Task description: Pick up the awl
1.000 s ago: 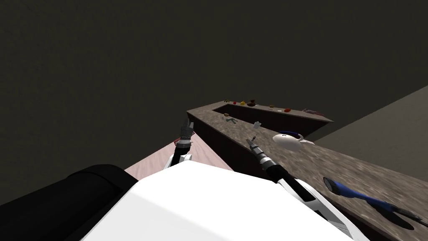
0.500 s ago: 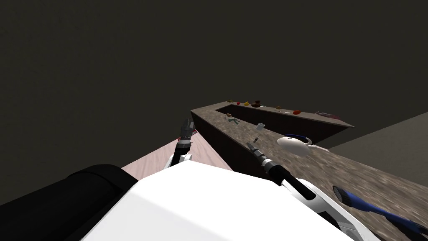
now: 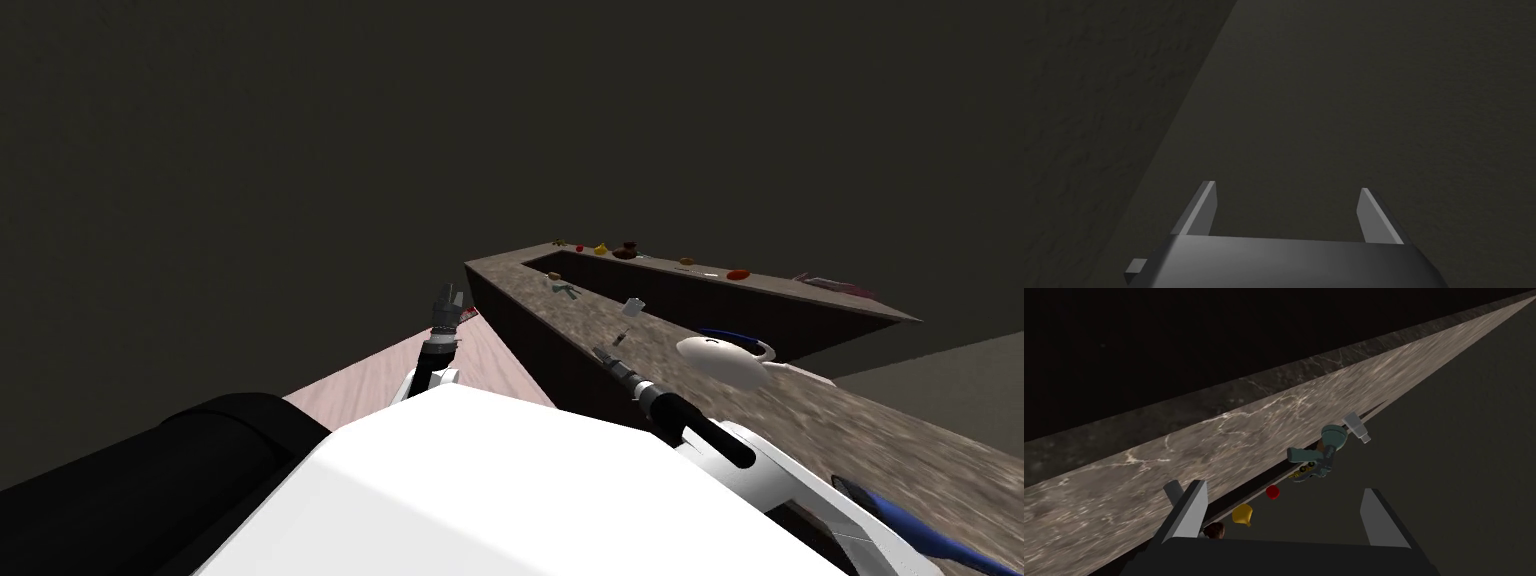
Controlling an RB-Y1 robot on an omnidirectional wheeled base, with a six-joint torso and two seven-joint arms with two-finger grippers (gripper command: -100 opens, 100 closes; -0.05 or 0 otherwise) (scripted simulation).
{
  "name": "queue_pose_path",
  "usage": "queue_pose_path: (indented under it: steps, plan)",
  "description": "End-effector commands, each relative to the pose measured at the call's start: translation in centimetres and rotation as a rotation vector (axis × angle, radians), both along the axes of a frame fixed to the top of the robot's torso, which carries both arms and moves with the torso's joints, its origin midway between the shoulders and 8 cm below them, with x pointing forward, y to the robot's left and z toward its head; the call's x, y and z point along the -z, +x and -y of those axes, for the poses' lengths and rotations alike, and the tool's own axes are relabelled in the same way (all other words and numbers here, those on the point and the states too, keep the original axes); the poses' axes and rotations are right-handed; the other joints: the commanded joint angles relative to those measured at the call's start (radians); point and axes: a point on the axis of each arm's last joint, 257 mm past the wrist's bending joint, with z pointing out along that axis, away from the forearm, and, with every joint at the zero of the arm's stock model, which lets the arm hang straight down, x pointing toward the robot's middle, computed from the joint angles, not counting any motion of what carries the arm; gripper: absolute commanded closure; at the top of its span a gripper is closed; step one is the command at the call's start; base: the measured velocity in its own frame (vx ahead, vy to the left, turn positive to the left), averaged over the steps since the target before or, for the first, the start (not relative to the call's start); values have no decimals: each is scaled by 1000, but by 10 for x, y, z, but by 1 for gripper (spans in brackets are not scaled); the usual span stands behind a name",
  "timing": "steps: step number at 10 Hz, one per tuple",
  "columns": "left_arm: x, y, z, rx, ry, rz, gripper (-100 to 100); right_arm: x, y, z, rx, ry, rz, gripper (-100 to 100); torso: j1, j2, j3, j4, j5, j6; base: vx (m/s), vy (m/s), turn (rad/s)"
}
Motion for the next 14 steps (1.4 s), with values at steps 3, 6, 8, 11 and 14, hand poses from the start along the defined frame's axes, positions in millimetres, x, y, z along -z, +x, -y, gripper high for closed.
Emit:
queue_pose_path:
  steps: [3,6,8,11,14]
  plan:
    - [0,0,0,0,0,0,0,12,-5,25,-11,-119,-89,-100,-1,0,0,0,0,1,3,-40,132]
    - [0,0,0,0,0,0,0,15,-9,45,-16,-209,-147,-100,-1,-1,-1,0,0,1,15,-37,126]
    - [0,0,0,0,0,0,0,15,-10,56,-20,-259,-174,-100,-1,-2,-1,0,0,0,21,-44,118]
    - [0,0,0,0,0,0,0,10,-13,83,-23,-380,-239,-100,-1,-3,-2,-1,0,0,27,-50,142]
    - [0,0,0,0,0,0,0,4,-17,106,-20,-481,-290,-100,-2,-3,-2,-1,-1,1,26,-69,120]
